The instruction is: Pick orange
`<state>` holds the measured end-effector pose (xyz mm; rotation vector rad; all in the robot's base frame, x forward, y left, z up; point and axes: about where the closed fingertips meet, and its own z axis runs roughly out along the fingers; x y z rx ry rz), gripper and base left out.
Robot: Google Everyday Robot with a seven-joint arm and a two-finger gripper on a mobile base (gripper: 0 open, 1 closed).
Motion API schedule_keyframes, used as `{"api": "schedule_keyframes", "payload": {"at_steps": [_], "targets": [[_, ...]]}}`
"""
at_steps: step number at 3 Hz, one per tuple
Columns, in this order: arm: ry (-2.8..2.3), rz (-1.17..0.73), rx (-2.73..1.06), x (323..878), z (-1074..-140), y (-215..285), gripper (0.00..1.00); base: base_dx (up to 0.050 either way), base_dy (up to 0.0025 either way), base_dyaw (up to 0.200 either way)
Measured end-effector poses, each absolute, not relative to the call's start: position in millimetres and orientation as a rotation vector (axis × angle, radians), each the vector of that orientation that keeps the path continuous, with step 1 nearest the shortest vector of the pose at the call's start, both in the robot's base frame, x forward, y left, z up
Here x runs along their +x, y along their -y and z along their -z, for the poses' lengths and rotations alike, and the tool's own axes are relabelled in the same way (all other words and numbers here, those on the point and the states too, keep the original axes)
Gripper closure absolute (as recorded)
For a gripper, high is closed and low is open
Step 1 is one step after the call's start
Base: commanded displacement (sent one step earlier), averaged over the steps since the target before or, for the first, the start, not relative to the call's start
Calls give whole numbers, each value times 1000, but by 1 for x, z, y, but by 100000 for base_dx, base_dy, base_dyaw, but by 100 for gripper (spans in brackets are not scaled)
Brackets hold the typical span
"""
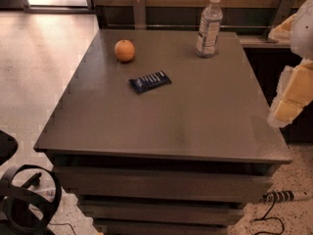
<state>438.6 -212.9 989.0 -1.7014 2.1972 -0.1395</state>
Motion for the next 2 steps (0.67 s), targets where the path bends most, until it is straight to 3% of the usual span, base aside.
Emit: {"api": "schedule_keyframes", "payload": {"at_steps": [1, 2], "targets": [[-2185, 132, -1697, 450, -993, 203, 0, 0, 0, 0], [-2146, 85, -1680, 479, -993, 161, 0, 0, 0, 0]]}}
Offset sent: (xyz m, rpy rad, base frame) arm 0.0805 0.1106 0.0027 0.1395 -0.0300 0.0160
